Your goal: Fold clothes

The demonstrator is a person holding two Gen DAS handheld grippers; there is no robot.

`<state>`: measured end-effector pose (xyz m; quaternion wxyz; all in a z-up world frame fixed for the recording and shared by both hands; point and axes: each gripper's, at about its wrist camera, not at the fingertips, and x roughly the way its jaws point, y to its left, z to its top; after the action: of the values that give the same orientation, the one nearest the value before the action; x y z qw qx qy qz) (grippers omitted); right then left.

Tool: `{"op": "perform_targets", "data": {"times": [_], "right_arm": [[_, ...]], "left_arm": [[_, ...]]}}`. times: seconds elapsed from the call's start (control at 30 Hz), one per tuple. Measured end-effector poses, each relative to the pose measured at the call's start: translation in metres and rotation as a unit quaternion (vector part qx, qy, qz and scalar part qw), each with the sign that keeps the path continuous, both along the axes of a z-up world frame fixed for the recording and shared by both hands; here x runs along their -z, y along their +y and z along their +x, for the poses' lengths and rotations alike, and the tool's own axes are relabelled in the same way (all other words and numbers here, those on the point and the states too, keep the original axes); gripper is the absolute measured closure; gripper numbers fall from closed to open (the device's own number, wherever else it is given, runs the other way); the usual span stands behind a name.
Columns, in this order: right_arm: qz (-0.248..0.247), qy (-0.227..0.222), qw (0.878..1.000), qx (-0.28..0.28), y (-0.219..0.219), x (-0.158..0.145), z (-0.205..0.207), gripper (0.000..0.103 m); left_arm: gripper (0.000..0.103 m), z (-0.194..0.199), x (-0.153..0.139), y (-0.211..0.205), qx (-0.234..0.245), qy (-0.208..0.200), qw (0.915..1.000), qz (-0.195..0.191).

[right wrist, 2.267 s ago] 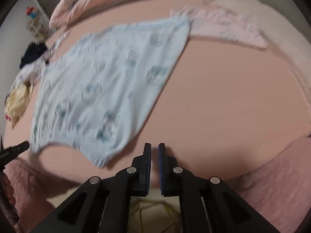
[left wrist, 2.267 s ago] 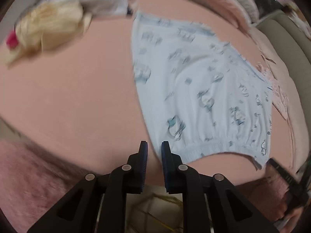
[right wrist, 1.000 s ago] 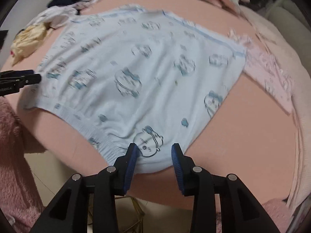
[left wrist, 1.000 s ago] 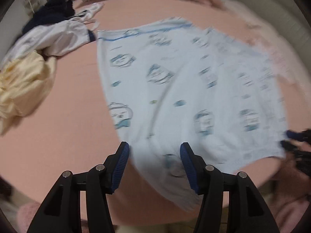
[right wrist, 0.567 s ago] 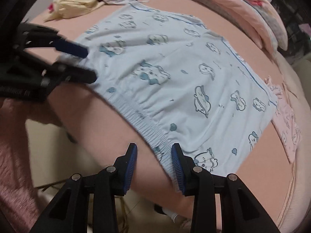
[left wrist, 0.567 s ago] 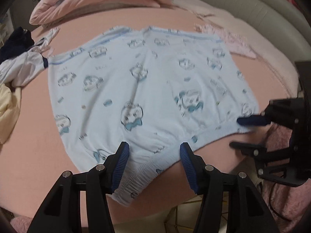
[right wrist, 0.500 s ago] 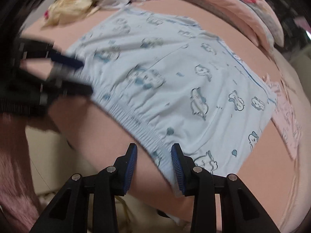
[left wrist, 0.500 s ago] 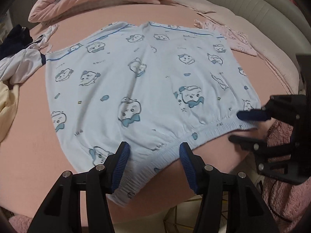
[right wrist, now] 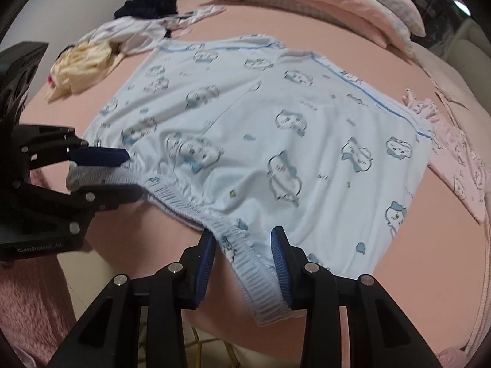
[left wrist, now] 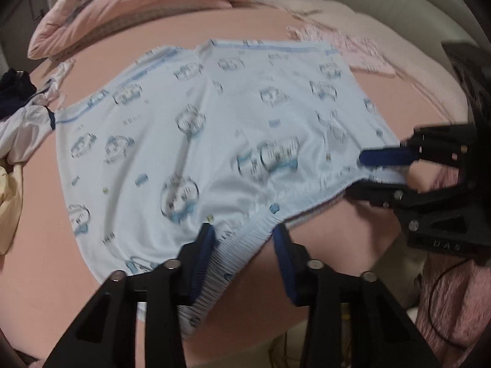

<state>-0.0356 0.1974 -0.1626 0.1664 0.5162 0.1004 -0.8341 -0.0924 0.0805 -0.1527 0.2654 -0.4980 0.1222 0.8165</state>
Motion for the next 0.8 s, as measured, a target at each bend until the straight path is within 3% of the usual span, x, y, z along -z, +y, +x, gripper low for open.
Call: {"op": "perform_targets", "data": {"times": [0.03,0.17,0.27,0.33,0.43,0.5,0.57,0.63,0.7,0.77,0.8], "right_arm": [[-0.004,0.004,1.000,0.005,0.002,-0.002,-0.002,0.067],[-0.015,-0.002,1.000,0.013,0.003,-0.003,-0.007,0.067],[0.000,-0.057,0.998,-0.004,-0.001,0.011,-0.012,0.067],[-0.017,-0.055,0.998,-0.011,0.003,0.002,-0.002,0.067],[-0.069,-0.035,0.997,0.009,0.017,-0.020,0.005,0.067],[-0.092,-0.009,0.996,0.018,0.021,-0.032,0.004,0.067],[-0.076,0.011,0.997,0.024,0.019,-0.031,-0.004,0.067],[-0.045,-0.014,0.999,0.025,0.015,-0.010,-0.020,0.067],[-0.010,-0.062,0.998,0.028,0.013,0.022,-0.031,0.067],[-0.017,-0.054,0.998,0.026,0.015,0.021,-0.033,0.067],[-0.019,-0.057,0.998,0.025,0.016,0.016,-0.034,0.067]], "left_arm": [[0.081,-0.002,-0.003,-0.001,-0.003,0.002,1.0000,0.008],[0.081,-0.008,0.001,0.002,-0.007,0.003,1.0000,0.003],[0.081,-0.006,0.017,0.001,-0.009,-0.016,0.9998,-0.002],[0.081,-0.002,0.011,-0.002,-0.003,-0.012,0.9999,0.007],[0.081,0.001,0.000,-0.017,-0.011,-0.035,0.9982,0.047],[0.081,0.000,-0.012,-0.032,-0.027,-0.043,0.9942,0.095],[0.081,-0.003,-0.020,-0.042,-0.039,-0.045,0.9893,0.133],[0.081,-0.010,-0.019,-0.049,-0.053,-0.064,0.9841,0.157],[0.081,-0.016,-0.007,-0.050,-0.073,-0.083,0.9868,0.118],[0.081,-0.020,0.010,-0.050,-0.079,-0.094,0.9907,0.059],[0.081,-0.021,0.006,-0.056,-0.084,-0.096,0.9888,0.078]]}}
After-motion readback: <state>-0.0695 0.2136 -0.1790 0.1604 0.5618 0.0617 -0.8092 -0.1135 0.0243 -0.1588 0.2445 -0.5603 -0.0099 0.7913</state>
